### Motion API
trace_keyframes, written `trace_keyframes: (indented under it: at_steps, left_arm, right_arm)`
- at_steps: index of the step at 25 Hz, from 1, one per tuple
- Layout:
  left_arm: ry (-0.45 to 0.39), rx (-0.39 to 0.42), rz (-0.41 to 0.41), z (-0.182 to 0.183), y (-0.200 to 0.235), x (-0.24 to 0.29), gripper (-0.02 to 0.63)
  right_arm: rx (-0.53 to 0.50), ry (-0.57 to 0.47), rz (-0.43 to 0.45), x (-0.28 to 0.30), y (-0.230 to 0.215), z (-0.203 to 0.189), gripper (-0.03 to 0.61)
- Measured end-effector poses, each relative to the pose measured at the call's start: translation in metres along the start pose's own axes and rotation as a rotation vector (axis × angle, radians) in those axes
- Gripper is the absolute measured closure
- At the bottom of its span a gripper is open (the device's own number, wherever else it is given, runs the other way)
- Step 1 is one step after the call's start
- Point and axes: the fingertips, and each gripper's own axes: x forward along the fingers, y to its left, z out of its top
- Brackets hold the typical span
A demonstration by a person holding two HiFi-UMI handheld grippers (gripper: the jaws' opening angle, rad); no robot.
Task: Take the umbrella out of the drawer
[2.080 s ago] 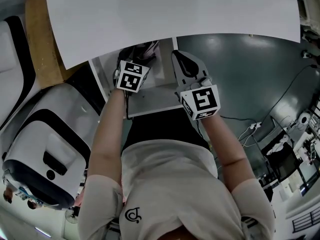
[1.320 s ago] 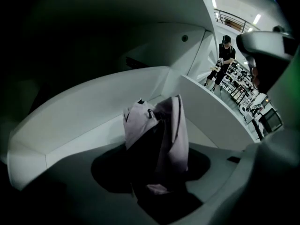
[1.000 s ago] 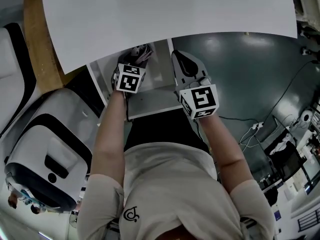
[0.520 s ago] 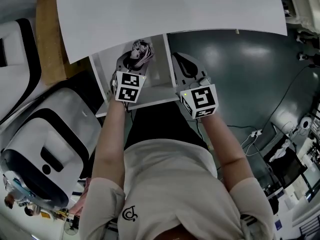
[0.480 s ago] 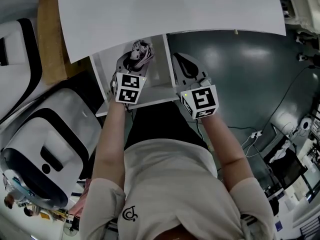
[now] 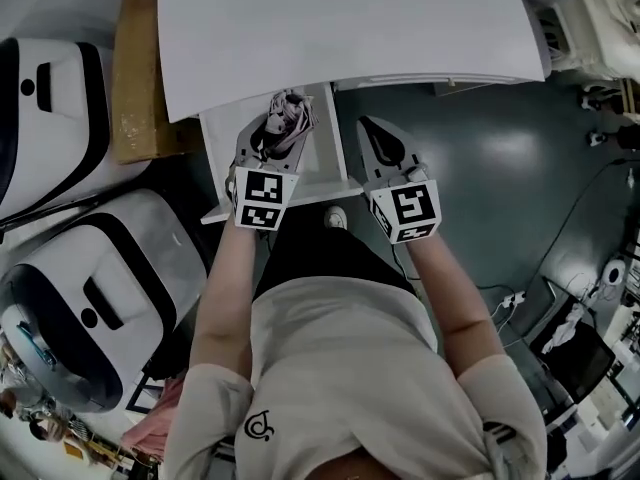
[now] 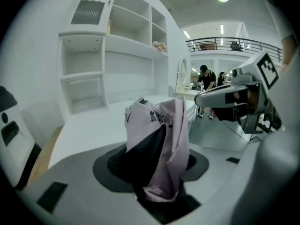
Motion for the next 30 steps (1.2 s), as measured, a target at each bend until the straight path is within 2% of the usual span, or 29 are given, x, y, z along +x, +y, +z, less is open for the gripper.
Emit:
trace_keyframes:
  at_steps: [5,12,17,22,25,30]
  left_arm:
    - [-0.119,0.052,0.064,0.048,-0.009,-0.057,0.380]
    - [-0.293,0.015,0.145,0.097,-0.036,-0.139,0.380]
    - [-0.394,-0.001,0.203,0.113,-0.042,-0.185,0.380]
    - [-0.480,-0.025,0.247,0.122,-0.041,-0.227,0.379]
    - [-0.535,-0.042,0.291,0.127,-0.046,-0.251,0.380]
    - [-0.570,-0.026,0.320,0.129,-0.054,-0.271,0.380]
  right_arm:
    - [0.019,-0.059,-0.002,-0.032,0.010,0.030,0.572]
    - [-0.026,-0.129,0.073,-0.085,0.036,0.057,0.572]
    - [-0.065,-0.198,0.109,-0.109,0.049,0.075,0.572]
    - [-0.021,-0.245,0.148,-0.127,0.066,0.090,0.572]
    - [-0.052,-0.270,0.172,-0.142,0.074,0.095,0.572]
    - [-0.097,-0.292,0.192,-0.158,0.085,0.097,0.574]
